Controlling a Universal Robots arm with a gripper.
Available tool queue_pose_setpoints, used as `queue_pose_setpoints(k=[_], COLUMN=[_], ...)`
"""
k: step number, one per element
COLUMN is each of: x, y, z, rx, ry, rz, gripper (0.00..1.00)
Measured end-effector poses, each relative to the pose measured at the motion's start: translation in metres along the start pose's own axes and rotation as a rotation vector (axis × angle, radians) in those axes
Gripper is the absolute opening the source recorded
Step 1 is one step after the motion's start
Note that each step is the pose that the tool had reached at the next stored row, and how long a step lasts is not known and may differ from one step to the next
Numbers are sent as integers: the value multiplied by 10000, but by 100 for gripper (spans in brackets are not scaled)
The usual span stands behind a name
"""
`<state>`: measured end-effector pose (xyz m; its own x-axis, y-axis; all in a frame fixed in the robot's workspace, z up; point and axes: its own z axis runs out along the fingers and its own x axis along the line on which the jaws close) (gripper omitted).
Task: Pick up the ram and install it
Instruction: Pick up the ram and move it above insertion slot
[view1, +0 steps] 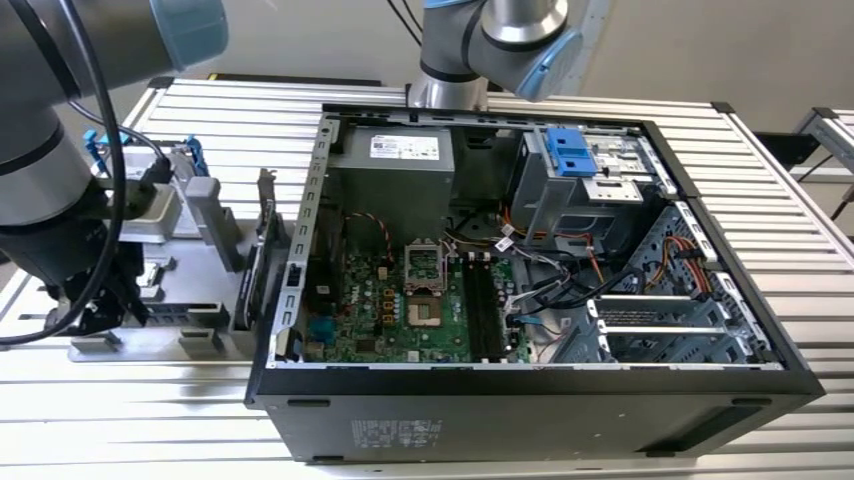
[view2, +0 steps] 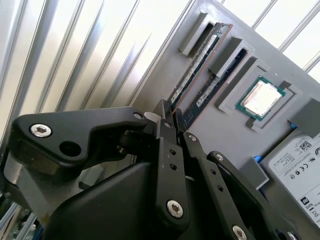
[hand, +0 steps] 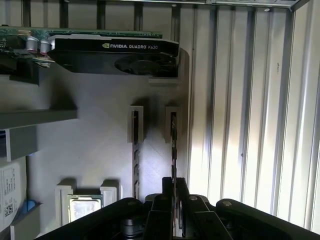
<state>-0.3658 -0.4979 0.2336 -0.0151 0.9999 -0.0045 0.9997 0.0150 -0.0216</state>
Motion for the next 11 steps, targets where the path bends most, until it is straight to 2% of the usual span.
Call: queue_pose_setpoints(k=[11], x=[0], y=[-6], z=[-23], rx=[-1], ry=[0], rz=[0], gripper=[0])
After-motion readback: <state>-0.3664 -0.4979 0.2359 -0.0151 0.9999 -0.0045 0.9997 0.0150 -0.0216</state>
